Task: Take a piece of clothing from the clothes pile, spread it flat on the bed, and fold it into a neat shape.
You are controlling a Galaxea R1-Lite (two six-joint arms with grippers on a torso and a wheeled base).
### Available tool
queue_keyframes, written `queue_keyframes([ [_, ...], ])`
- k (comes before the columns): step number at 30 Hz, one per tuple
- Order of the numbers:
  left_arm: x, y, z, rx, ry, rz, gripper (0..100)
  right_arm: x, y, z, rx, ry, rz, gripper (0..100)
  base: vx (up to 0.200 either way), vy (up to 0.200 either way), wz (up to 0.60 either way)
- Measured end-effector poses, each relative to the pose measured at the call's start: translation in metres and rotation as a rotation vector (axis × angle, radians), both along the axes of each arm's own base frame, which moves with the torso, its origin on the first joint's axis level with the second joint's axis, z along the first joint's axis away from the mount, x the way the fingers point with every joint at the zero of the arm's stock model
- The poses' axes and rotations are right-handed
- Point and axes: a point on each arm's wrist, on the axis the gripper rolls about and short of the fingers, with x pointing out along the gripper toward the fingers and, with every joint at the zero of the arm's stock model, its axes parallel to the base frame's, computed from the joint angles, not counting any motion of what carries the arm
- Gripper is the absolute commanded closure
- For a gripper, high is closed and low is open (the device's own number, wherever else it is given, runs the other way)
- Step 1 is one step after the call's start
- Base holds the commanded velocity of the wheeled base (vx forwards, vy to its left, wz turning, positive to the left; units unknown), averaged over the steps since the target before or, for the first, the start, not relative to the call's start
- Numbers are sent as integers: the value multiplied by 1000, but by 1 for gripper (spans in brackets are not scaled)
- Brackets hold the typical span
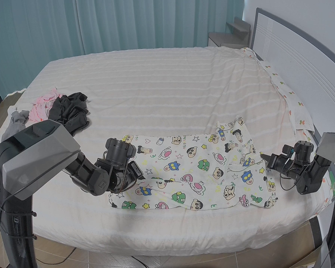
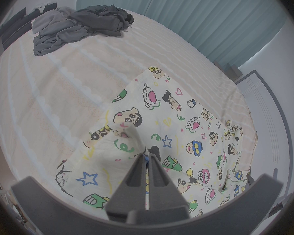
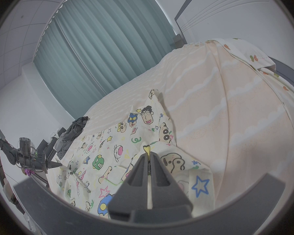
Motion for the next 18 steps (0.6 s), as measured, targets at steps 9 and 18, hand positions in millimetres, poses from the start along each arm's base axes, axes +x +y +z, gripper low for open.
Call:
queue_keyframes([
  [9, 7, -1, 4, -2, -23, -1, 100, 7, -1, -2, -8, -60, -10, 100, 0, 0, 0],
  [18, 10, 0, -3, 23, -15, -11, 100, 9, 0, -6, -12, -81, -15, 100, 0, 0, 0],
])
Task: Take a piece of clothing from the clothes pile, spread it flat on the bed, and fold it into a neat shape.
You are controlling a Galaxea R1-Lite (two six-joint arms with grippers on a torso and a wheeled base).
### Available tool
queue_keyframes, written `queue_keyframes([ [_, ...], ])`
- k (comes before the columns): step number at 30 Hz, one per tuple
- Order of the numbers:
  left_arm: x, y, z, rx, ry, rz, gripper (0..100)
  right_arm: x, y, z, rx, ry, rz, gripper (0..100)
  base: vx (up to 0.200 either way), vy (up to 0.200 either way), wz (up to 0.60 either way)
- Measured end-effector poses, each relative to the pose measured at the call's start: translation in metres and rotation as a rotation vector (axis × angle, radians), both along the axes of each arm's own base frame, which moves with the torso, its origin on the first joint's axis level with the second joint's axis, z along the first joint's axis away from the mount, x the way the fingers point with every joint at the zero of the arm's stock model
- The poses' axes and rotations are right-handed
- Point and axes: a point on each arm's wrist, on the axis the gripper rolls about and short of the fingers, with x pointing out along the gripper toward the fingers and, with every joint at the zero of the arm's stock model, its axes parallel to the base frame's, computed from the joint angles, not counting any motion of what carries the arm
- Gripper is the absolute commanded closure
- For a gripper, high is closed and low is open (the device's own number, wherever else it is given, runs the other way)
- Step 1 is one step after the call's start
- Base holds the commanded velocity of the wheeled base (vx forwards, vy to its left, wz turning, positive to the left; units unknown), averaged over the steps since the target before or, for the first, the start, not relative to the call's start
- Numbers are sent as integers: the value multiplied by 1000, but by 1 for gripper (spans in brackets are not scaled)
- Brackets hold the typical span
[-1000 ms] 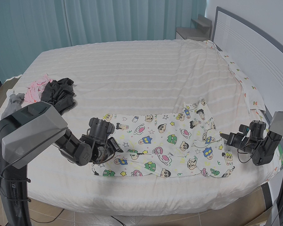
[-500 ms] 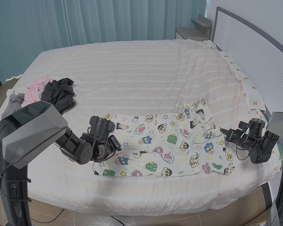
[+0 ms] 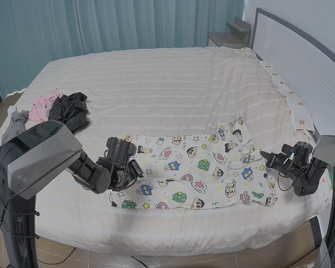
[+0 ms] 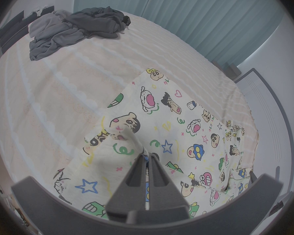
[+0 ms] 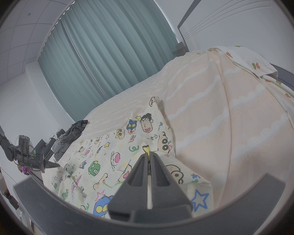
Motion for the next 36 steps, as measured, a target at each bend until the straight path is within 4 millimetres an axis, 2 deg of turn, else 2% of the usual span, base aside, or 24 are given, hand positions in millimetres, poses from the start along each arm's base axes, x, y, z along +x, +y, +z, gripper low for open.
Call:
queue_keyframes([
  [11, 4, 7, -10, 8, 18, 19, 100, 7, 0, 4, 50, -47, -59, 100, 0, 0, 0],
  [26, 5, 10, -14, 11, 29, 29, 100, 18, 2, -1, 49, -79, -99, 100, 0, 0, 0],
  [36, 5, 11, -15, 10, 32, 34, 100, 30, 11, -6, 62, -128, -141, 100, 0, 0, 0],
])
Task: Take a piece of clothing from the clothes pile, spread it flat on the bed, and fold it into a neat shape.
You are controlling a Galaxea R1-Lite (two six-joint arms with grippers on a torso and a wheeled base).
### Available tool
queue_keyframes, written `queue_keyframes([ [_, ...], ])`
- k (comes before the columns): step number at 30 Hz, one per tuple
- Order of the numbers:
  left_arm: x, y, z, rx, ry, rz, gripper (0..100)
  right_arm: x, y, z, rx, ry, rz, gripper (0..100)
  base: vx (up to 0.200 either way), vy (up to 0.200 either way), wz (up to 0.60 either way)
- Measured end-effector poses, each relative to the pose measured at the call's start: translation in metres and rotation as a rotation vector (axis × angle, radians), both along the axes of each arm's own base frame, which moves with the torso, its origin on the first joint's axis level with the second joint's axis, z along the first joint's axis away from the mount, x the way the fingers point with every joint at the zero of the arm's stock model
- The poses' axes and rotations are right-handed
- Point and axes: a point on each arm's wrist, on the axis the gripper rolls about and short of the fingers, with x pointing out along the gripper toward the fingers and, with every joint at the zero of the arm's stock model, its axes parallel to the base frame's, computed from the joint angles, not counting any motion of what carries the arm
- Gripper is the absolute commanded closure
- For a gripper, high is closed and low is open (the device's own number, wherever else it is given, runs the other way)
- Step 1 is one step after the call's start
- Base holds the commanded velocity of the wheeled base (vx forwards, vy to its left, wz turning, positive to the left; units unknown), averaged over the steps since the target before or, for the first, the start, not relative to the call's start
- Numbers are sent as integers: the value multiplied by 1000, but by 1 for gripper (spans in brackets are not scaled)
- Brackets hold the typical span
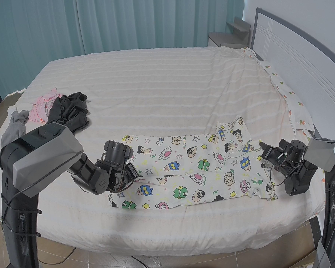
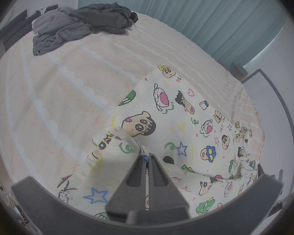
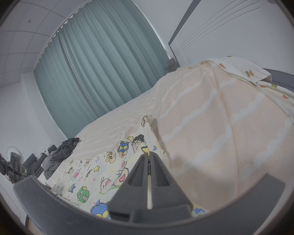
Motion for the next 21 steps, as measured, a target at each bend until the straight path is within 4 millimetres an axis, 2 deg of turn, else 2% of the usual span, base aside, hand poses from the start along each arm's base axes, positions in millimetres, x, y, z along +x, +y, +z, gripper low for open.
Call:
queue_keyframes([
  [9, 1, 1, -2, 0, 2, 2, 100, 3, 4, -7, 0, 6, 4, 100, 0, 0, 0],
  [10, 1, 0, -2, 0, 1, 2, 0, 3, 4, -7, 0, 8, 4, 100, 0, 0, 0],
  [21, 2, 2, -3, 4, 0, 11, 0, 3, 4, -10, 1, 14, 4, 100, 0, 0, 0],
])
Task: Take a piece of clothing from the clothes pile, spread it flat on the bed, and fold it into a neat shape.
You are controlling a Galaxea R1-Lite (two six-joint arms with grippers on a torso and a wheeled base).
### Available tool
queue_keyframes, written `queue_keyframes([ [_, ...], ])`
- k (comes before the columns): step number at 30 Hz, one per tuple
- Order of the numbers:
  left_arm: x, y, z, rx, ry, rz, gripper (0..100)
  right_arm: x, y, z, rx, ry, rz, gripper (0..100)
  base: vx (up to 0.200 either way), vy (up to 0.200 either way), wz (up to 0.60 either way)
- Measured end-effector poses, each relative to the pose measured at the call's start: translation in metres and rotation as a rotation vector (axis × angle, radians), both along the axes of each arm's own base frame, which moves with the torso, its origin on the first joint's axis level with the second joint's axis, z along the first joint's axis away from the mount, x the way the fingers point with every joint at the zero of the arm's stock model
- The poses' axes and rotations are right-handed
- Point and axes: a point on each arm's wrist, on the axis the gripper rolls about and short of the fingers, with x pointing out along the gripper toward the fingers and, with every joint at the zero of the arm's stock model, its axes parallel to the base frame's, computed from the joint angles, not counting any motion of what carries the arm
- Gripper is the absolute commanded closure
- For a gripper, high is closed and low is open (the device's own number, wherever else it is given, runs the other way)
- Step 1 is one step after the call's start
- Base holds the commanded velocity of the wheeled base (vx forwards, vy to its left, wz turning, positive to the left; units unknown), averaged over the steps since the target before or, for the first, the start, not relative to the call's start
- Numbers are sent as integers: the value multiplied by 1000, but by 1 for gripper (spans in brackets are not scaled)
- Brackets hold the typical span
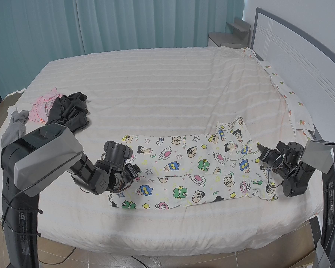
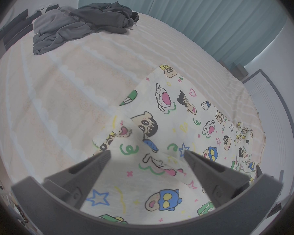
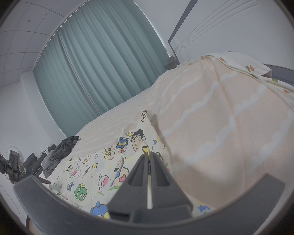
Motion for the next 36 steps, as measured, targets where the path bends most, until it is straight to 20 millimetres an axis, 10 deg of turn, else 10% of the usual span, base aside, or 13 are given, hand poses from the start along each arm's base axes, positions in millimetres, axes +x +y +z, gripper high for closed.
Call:
queue_keyframes([
  [15, -22, 25, 21, 35, 23, 4, 0, 3, 2, -3, -1, -6, -13, 100, 0, 0, 0],
  [36, -54, 52, 8, 199, -88, -544, 0, 0, 3, -5, -1, 1, -10, 100, 0, 0, 0],
])
